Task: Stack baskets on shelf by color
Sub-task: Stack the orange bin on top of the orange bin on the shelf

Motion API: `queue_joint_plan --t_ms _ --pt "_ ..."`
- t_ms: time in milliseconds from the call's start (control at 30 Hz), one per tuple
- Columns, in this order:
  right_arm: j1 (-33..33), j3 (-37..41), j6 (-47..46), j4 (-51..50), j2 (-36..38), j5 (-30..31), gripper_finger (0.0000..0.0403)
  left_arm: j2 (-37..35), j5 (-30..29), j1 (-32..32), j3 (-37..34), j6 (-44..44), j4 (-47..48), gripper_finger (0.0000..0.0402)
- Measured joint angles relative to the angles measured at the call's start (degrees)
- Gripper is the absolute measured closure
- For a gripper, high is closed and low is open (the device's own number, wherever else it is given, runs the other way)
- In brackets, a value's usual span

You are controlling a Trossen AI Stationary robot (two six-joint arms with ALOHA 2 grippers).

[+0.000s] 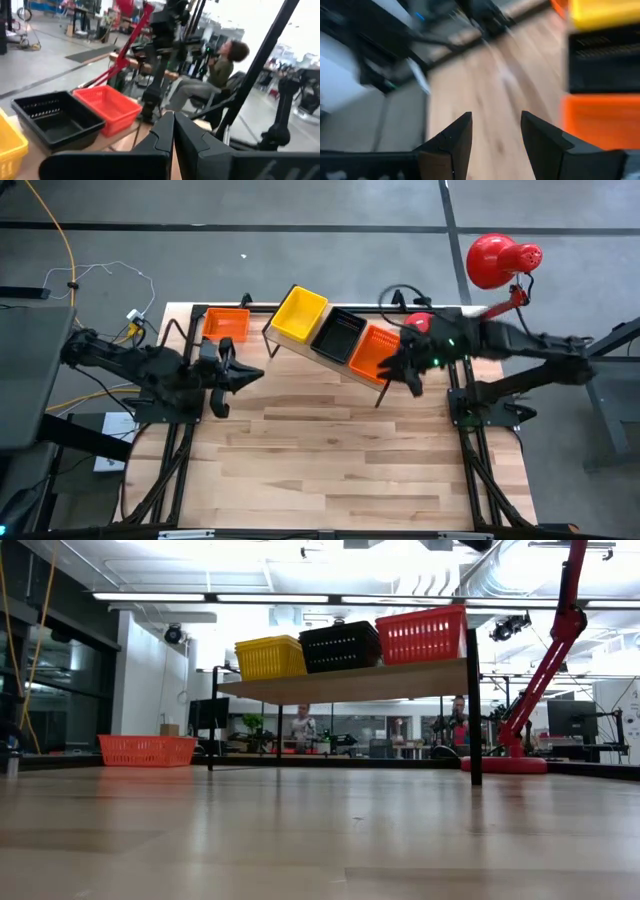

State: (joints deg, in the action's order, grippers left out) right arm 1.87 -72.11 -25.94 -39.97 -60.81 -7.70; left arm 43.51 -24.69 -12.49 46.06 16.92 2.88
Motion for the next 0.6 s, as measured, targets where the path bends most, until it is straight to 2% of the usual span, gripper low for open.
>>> queue_joint_plan --t_ms 167,300,400,500,600 --pt "-8.1 11.3 -0.9 23.0 3.5 7.5 0.0249 -0.3 10.1 5.8 0.0 -0.9 0.7 0.0401" --pt "-12.0 15.8 4.0 32.4 2.4 12.7 0.0249 -0.3 16.6 9.8 0.0 -1.6 -1.3 0.0401" --pt "-13.1 16.5 4.5 32.7 1.3 13.8 0.0249 -0.3 16.0 11.7 0.0 -1.6 -1.1 0.0401" --pt "-13.2 16.5 2.6 32.5 0.8 13.7 0.0249 -0.3 12.7 13.3 0.1 0.0 0.0 0.0397" --pt "-13.2 16.5 1.8 32.6 0.8 13.7 0.025 -0.2 9.8 18.1 2.5 1.0 10.9 0.0378"
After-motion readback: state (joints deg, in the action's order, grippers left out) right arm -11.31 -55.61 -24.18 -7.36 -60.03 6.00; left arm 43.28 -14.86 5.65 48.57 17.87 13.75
